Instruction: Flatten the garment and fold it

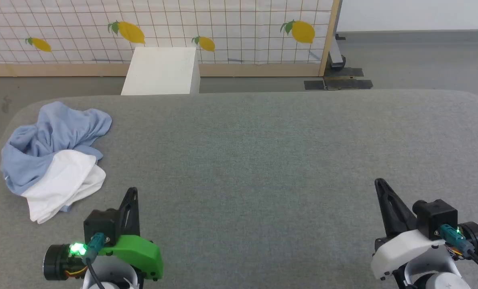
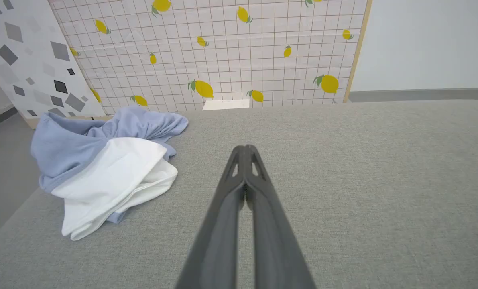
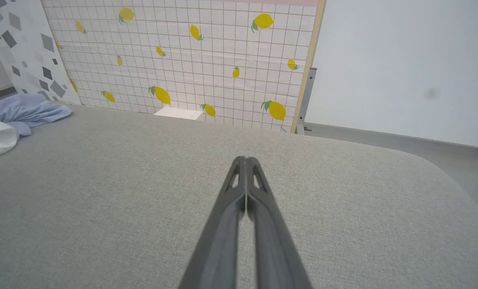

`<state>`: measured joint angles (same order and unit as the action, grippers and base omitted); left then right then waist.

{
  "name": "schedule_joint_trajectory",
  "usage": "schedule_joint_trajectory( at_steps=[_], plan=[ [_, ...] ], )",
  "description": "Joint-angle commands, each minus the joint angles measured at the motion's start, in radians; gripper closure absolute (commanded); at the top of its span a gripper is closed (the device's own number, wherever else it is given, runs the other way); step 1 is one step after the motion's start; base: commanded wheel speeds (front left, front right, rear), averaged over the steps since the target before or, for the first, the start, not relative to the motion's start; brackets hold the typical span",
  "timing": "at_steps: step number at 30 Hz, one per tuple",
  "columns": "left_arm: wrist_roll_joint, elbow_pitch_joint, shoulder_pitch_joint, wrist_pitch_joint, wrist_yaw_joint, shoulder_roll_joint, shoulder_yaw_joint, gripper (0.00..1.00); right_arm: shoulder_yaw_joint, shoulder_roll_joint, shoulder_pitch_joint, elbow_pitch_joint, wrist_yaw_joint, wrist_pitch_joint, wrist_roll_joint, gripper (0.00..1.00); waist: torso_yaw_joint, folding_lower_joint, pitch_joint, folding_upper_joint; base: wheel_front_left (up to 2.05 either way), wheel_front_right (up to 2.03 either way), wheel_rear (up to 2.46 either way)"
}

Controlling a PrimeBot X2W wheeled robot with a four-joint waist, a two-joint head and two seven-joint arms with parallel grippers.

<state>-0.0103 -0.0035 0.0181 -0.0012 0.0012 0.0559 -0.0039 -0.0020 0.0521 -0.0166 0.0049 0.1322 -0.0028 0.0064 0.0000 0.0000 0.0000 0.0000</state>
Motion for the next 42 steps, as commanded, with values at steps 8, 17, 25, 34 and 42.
schedule_joint_trajectory(
  at_steps=[8, 17, 25, 34, 42],
  plan=[
    [0.01, 0.004, -0.018, 0.001, -0.001, -0.006, 0.004, 1.0, 0.002, -0.002, 0.017, -0.005, -0.002, 0.003, -0.006, 1.0, 0.0, 0.0, 0.0, 0.0, 0.0, 0.0, 0.0],
    [0.01, 0.004, -0.018, 0.001, -0.001, -0.006, 0.004, 1.0, 0.002, -0.002, 0.017, -0.005, -0.002, 0.003, -0.006, 1.0, 0.0, 0.0, 0.0, 0.0, 0.0, 0.0, 0.0],
    [0.01, 0.004, -0.018, 0.001, -0.001, -0.006, 0.004, 1.0, 0.002, -0.002, 0.017, -0.005, -0.002, 0.003, -0.006, 1.0, 0.0, 0.0, 0.0, 0.0, 0.0, 0.0, 0.0],
    [-0.002, 0.0, 0.002, -0.003, 0.0, 0.0, -0.003, 0.0, -0.003, 0.0, -0.001, 0.003, 0.0, -0.003, 0.003, 0.0, 0.0, 0.0, 0.0, 0.0, 0.0, 0.0, 0.0],
    [-0.011, 0.001, 0.009, -0.024, 0.002, 0.0, -0.005, 0.0, -0.024, 0.0, -0.001, 0.013, 0.0, -0.024, 0.007, 0.0, 0.001, 0.0, 0.0, 0.0, 0.0, 0.0, 0.0]
  ],
)
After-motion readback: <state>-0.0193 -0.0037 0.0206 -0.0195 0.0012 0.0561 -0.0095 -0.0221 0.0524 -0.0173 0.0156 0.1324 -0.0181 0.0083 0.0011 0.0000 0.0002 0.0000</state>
